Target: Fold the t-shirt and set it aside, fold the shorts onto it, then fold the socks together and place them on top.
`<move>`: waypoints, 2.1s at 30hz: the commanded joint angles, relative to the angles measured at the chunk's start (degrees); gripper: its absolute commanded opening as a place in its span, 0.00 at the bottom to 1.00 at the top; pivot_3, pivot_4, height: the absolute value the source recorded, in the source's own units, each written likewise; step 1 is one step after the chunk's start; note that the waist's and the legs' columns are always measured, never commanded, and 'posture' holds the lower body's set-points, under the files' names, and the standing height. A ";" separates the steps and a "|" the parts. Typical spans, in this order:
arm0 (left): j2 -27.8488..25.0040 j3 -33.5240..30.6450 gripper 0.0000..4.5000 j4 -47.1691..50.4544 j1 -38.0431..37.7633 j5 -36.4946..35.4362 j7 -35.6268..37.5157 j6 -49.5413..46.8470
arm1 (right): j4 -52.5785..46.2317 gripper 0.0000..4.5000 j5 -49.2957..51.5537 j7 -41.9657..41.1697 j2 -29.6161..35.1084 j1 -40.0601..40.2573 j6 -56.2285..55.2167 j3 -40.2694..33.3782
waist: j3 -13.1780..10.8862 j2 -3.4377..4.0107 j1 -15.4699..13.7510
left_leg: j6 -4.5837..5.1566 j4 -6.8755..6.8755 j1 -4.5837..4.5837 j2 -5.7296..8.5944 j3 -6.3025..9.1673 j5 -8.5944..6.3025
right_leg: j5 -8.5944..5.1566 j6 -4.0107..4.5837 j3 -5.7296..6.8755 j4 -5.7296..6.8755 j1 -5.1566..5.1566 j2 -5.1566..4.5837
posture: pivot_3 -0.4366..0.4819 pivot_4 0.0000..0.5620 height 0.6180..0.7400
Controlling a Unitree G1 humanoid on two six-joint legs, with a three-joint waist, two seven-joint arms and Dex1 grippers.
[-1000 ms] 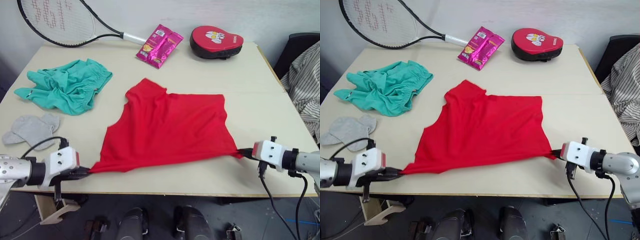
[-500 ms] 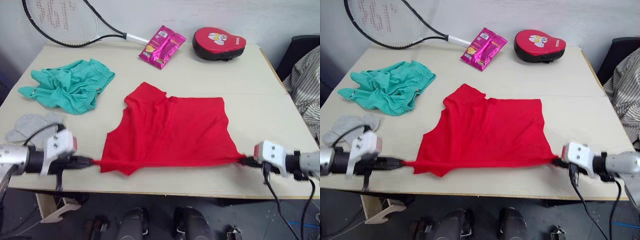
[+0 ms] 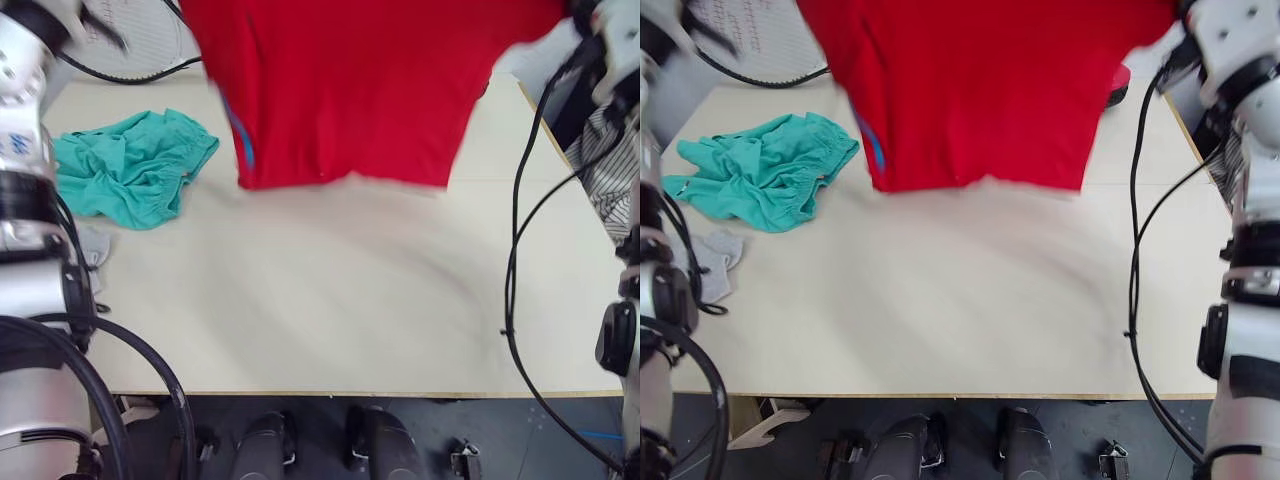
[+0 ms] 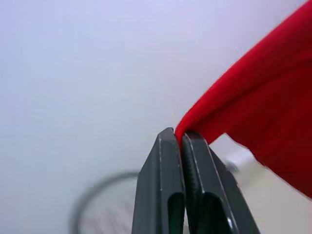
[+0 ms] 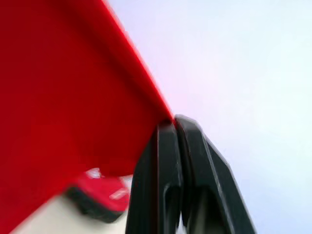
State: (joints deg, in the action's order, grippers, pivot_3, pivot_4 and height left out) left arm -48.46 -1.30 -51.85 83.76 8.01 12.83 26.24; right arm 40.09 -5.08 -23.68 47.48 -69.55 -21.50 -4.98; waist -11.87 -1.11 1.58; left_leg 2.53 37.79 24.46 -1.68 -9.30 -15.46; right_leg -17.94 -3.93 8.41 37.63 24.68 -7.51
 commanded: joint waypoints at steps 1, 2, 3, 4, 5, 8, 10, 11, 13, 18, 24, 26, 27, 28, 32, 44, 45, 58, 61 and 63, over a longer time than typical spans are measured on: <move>-3.93 -1.46 0.00 -3.84 4.39 -0.09 2.61 10.99 | 3.17 0.00 -1.94 3.20 4.44 0.09 -5.08 -1.80 | 0.01 0.00 0.05 | 0.06 0.00 -0.02 0.02 -0.05 -0.05 | 0.00 0.00 0.20 0.00 -0.03 0.03 | 0.48 0.27 1.00; -3.84 -0.83 0.00 -3.93 3.35 -1.00 6.50 13.00 | 3.38 0.00 -1.55 2.45 4.61 1.28 -5.54 -1.73 | 0.02 0.02 0.05 | 0.12 -0.01 -0.08 0.04 -0.08 -0.12 | -0.02 -0.03 0.45 0.00 -0.09 0.03 | 0.48 0.27 1.00; -4.02 -0.18 0.00 -3.72 1.94 -1.33 9.33 14.27 | 3.47 0.00 -1.45 2.14 4.98 2.64 -6.17 -1.70 | 0.04 0.02 0.06 | 0.15 -0.03 -0.22 0.06 -0.17 -0.17 | -0.05 -0.08 0.63 -0.01 -0.19 0.05 | 0.48 0.27 1.00; -4.04 -0.12 0.00 -2.84 -0.55 -2.68 12.86 14.95 | 3.34 0.00 -0.74 0.96 5.24 4.20 -6.04 -1.76 | 0.05 0.04 0.07 | 0.23 -0.01 -0.37 0.10 -0.29 -0.22 | -0.14 -0.24 0.65 0.00 -0.33 0.02 | 0.48 0.27 1.00; -3.84 -0.58 0.00 -1.54 -3.44 -5.05 17.02 14.57 | 2.84 0.00 -0.12 -0.07 5.53 6.02 -6.47 -1.87 | 0.04 0.05 0.11 | 0.25 0.04 -0.39 0.13 -0.39 -0.23 | -0.24 -0.41 0.62 -0.05 -0.38 -0.02 | 0.48 0.27 1.00; -5.61 -0.83 0.00 6.50 -16.88 -10.06 28.02 12.06 | -1.35 0.00 2.63 -7.16 6.52 15.35 -6.87 -1.65 | 0.01 0.07 0.21 | 0.37 0.33 -0.37 0.06 -0.46 -0.14 | -0.06 -0.47 0.52 0.27 -0.34 0.00 | 0.48 0.27 1.00; -7.77 -1.78 0.00 15.39 -29.34 -13.38 33.44 8.12 | -5.62 0.00 4.91 -13.57 7.28 24.68 -7.25 -1.07 | 0.02 0.08 0.22 | 0.39 0.35 -0.34 0.01 -0.46 0.04 | 0.17 -0.42 0.46 0.25 -0.30 0.04 | 0.48 0.27 1.00; -8.74 -2.49 0.00 20.91 -35.75 -16.02 36.28 4.34 | -7.67 0.00 5.46 -15.37 7.73 28.66 -7.59 -1.02 | 0.01 0.08 0.29 | 0.39 0.37 -0.36 0.00 -0.43 0.04 | 0.18 -0.41 0.39 0.29 -0.31 0.03 | 0.48 0.27 1.00; -10.62 -4.43 0.00 32.43 -48.71 -19.85 39.18 -2.67 | -12.36 0.00 7.69 -18.76 7.85 36.32 -5.68 -1.43 | -0.01 0.11 0.48 | 0.39 0.34 -0.31 -0.05 -0.42 0.04 | 0.18 -0.40 -0.01 0.23 -0.27 0.03 | 0.48 0.27 1.00; -15.67 -8.05 0.00 57.74 -76.73 -27.50 45.19 -22.11 | -24.38 0.00 9.59 -25.06 8.62 53.18 -1.23 -0.78 | -0.01 0.12 0.24 | 0.33 0.31 -0.39 -0.12 -0.43 0.00 | 0.18 -0.40 -0.28 0.17 -0.26 -0.10 | 0.48 0.27 1.00; -17.92 -12.72 0.00 70.56 -91.35 -32.52 48.28 -38.80 | -31.80 0.00 12.69 -32.93 10.70 66.17 3.33 -1.10 | -0.03 0.21 -0.40 | 0.19 0.20 -1.53 -0.15 -0.30 -0.43 | 0.15 -0.33 -0.30 -0.30 -1.36 -0.16 | 0.48 0.27 1.00; -18.34 -14.25 0.00 72.75 -92.97 -34.45 49.47 -42.93 | -32.81 0.00 13.28 -34.57 11.66 68.66 4.54 -1.56 | -0.03 0.21 -0.41 | -0.12 0.20 -1.55 -0.18 -0.25 -0.66 | 0.14 -0.30 -0.31 -0.32 -1.39 -0.18 | 0.48 0.27 1.00; -18.56 -15.01 0.00 73.63 -93.55 -35.43 50.17 -44.95 | -33.24 0.00 13.53 -35.48 12.25 69.97 5.37 -1.75 | -0.02 0.23 -0.33 | -0.16 0.20 -1.55 -0.19 -0.25 -0.69 | 0.13 -0.28 -0.32 -0.31 -1.37 -0.19 | 0.48 0.27 1.00; -18.85 -15.71 0.00 74.40 -94.01 -36.52 50.88 -47.20 | -33.48 0.00 13.32 -36.11 12.79 71.03 5.58 -1.91 | 0.01 0.27 -0.28 | -0.17 0.20 -1.54 -0.20 -0.26 -0.69 | 0.11 -0.26 -0.33 -0.30 -1.34 -0.18 | 0.48 0.27 1.00; -20.38 -16.98 0.00 76.03 -95.39 -38.10 53.98 -52.32 | -36.28 0.00 14.46 -37.37 13.79 74.49 8.34 -3.02 | 0.05 0.28 -0.22 | 0.02 0.20 -1.53 -0.27 -0.28 -0.57 | -0.01 -0.14 -0.30 -0.25 -1.32 -0.10 | 0.48 0.27 1.00; -21.24 -9.82 0.00 66.37 -82.79 -37.52 59.75 -56.10 | -43.71 0.00 22.23 -41.92 14.44 73.06 28.48 -3.83 | 0.06 0.30 -0.21 | -0.06 0.16 -1.51 -0.31 -0.33 -0.61 | -0.06 -0.08 -0.32 -0.23 -1.20 -0.06 | 0.48 0.27 1.00; -20.31 -8.05 0.00 65.06 -79.96 -37.73 59.64 -57.12 | -43.42 0.00 23.02 -42.16 14.07 72.31 30.36 -3.57 | 0.06 0.30 -0.25 | -0.06 0.16 -1.49 -0.31 -0.33 -0.61 | -0.06 -0.08 -0.32 -0.24 -1.19 -0.06 | 0.48 0.27 1.00; -12.45 5.34 0.00 45.76 -58.18 -33.19 66.03 -61.08 | -33.17 0.00 26.20 -46.77 11.15 59.81 47.06 0.76 | 0.08 0.26 -0.19 | 0.04 0.34 -1.40 -0.30 -0.40 -0.56 | -0.05 -0.09 -0.31 -0.12 -1.14 -0.03 | 0.48 0.27 1.00; -11.04 7.33 0.00 42.69 -56.08 -31.86 66.40 -63.00 | -32.96 0.00 27.55 -46.68 9.82 57.85 51.54 0.71 | 0.09 0.25 -0.09 | 0.04 0.35 -1.40 -0.30 -0.40 -0.55 | -0.05 -0.10 -0.32 -0.08 -1.14 -0.03 | 0.48 0.27 1.00; -10.26 7.94 0.00 41.19 -55.56 -30.80 66.32 -62.53 | -32.79 0.00 27.43 -46.22 9.20 57.25 52.80 0.83 | 0.09 0.25 0.06 | 0.03 0.36 -1.40 -0.31 -0.41 -0.54 | -0.05 -0.09 -0.33 -0.04 -1.11 -0.02 | 0.48 0.27 1.00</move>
State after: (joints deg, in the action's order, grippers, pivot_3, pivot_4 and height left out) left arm -58.70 6.94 -9.86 27.51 -23.82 78.63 -36.49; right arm 7.13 22.20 -70.65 57.20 -12.12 29.95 -4.25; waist -11.78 -0.86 1.64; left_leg 2.56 38.15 23.06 -2.00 -9.74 -16.00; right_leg -17.99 -4.02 8.06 37.61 23.59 -7.53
